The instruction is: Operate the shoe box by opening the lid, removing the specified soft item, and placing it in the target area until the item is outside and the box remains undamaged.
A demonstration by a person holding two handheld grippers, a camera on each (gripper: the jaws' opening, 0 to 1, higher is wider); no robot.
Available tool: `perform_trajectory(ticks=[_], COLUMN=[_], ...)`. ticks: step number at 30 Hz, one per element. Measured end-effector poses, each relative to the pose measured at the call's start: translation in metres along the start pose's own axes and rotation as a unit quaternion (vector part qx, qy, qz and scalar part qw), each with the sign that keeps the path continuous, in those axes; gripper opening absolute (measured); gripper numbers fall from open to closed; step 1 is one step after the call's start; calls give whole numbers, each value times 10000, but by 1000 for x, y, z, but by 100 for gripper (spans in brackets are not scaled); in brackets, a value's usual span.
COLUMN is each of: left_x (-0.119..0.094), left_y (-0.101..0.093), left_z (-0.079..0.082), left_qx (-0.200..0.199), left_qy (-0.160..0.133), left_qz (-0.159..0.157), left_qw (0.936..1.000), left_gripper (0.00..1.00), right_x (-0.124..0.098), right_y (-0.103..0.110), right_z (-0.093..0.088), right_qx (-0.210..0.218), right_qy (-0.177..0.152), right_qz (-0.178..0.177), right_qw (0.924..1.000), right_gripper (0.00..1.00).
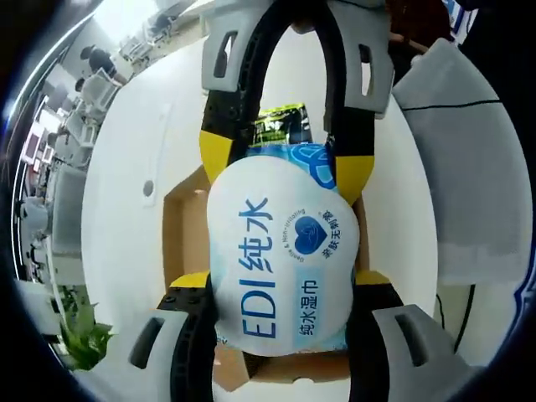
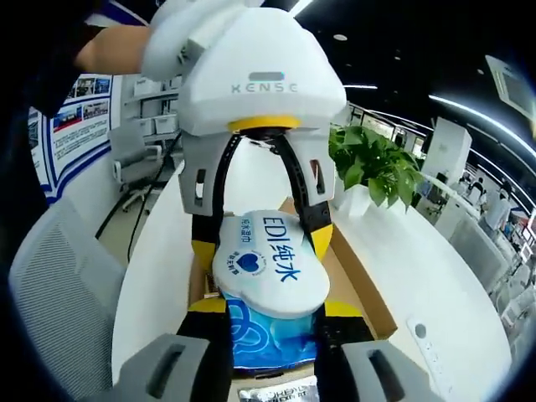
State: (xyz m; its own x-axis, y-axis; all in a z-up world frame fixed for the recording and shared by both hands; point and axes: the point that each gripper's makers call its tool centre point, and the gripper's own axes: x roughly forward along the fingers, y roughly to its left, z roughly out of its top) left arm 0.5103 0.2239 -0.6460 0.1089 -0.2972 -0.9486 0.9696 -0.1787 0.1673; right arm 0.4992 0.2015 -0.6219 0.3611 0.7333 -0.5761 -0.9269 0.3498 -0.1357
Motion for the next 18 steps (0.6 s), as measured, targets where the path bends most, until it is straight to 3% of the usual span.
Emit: perform_trajectory(ticks=[18], left_x=[16], left_y=[2], left_z=[52], left_qx=[83], left_qy=[-99], left_qz=[-51], left_qw=[9999], left_gripper=[62], right_x=[-42], right_y=[-10], right_z=[-32], right_qx=[37], right_qy=[99], right_qz=[-84], right_qw=[9999], right_gripper=[31])
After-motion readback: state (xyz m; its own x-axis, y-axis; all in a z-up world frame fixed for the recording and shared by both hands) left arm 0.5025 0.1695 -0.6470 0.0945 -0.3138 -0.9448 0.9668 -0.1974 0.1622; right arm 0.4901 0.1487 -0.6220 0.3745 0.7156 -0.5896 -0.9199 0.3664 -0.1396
